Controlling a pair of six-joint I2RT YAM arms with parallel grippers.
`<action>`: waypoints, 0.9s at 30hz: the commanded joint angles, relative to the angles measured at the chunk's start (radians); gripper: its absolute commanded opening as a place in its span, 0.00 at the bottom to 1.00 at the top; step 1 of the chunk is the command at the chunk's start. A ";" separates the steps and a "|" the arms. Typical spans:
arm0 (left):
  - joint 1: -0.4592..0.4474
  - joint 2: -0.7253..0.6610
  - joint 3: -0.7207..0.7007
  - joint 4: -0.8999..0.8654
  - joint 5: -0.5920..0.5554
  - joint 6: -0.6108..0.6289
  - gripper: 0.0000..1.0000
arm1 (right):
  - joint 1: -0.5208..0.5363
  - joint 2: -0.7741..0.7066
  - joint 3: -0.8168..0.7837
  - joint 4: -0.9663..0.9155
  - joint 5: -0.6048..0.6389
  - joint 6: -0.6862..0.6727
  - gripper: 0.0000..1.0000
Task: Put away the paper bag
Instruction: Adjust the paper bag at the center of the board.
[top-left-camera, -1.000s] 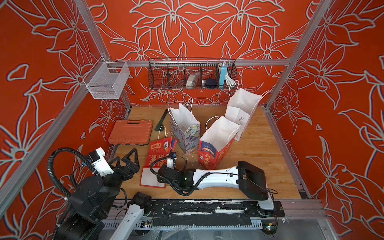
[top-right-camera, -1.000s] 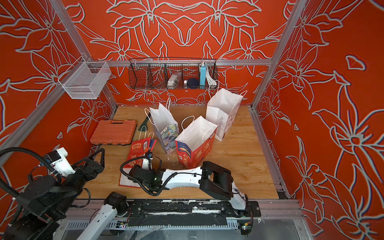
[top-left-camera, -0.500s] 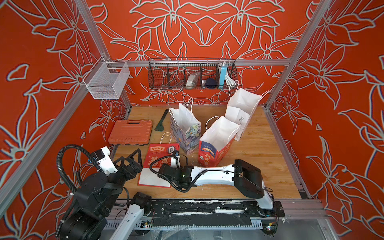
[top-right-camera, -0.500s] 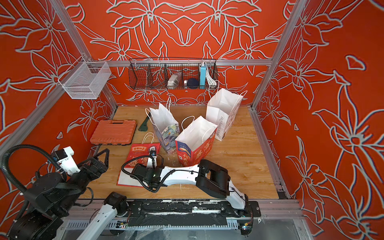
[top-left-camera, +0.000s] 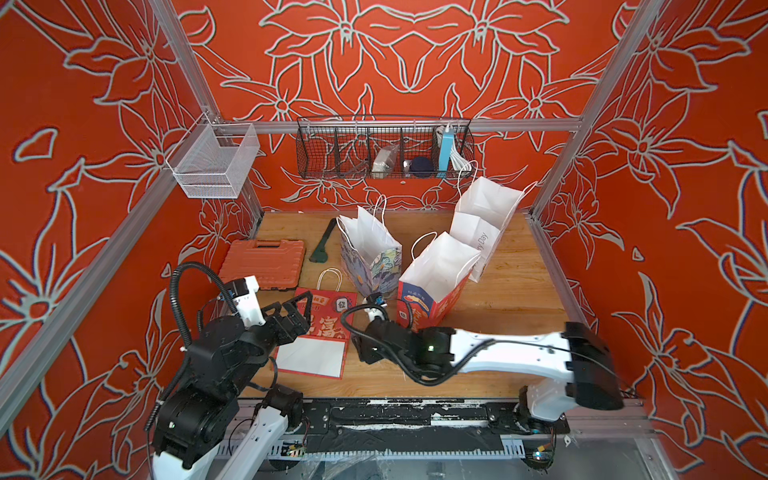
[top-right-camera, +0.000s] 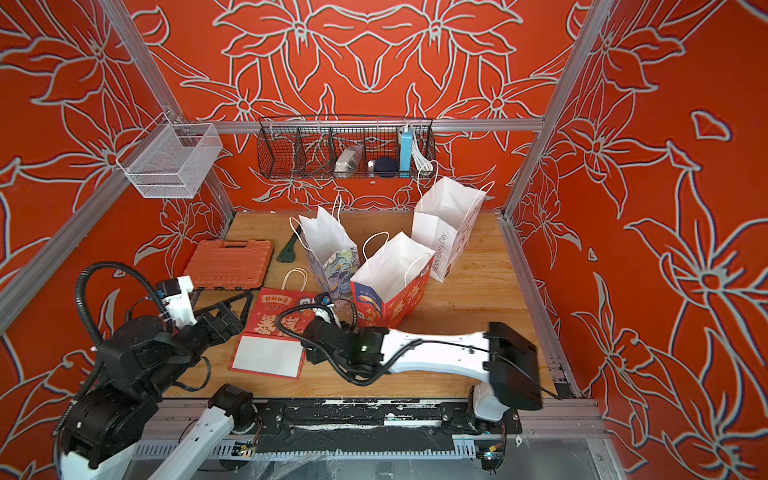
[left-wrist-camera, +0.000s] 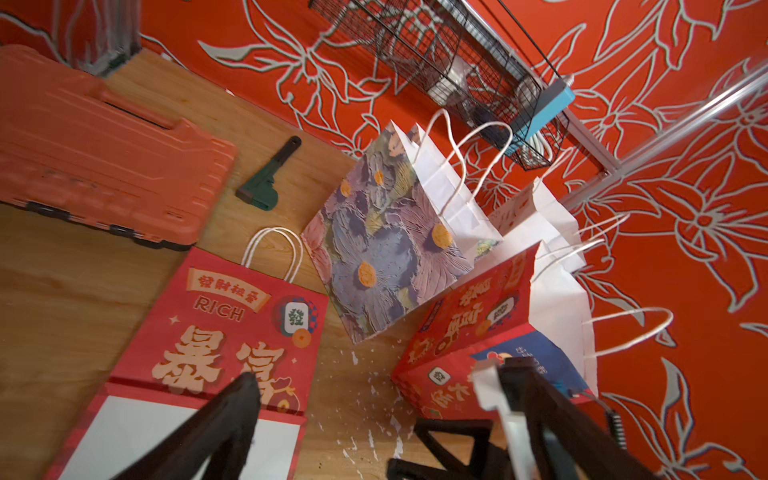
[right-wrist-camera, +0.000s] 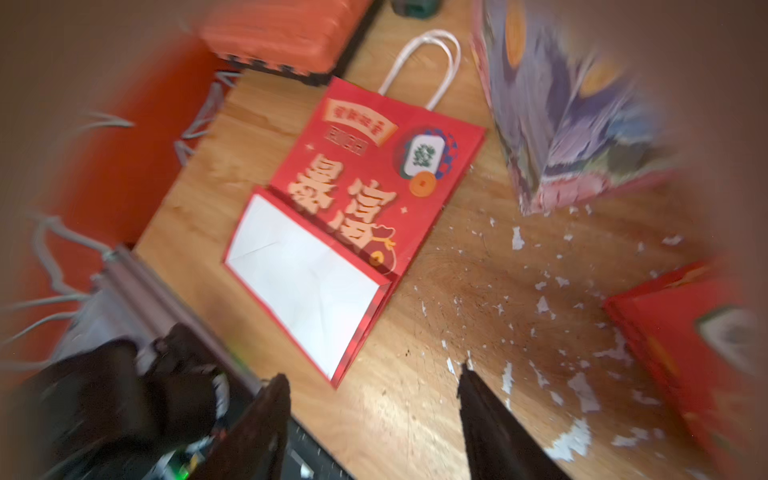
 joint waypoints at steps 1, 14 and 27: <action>0.007 0.029 -0.050 0.144 0.166 0.023 0.97 | 0.001 -0.163 -0.048 -0.141 -0.108 -0.186 0.64; -0.042 0.159 -0.188 0.590 0.667 -0.012 0.91 | -0.188 -0.555 0.250 -0.917 -0.046 -0.270 0.60; -0.491 0.316 -0.176 0.559 0.163 0.225 0.93 | -0.650 -0.538 0.282 -0.947 -0.126 -0.471 0.62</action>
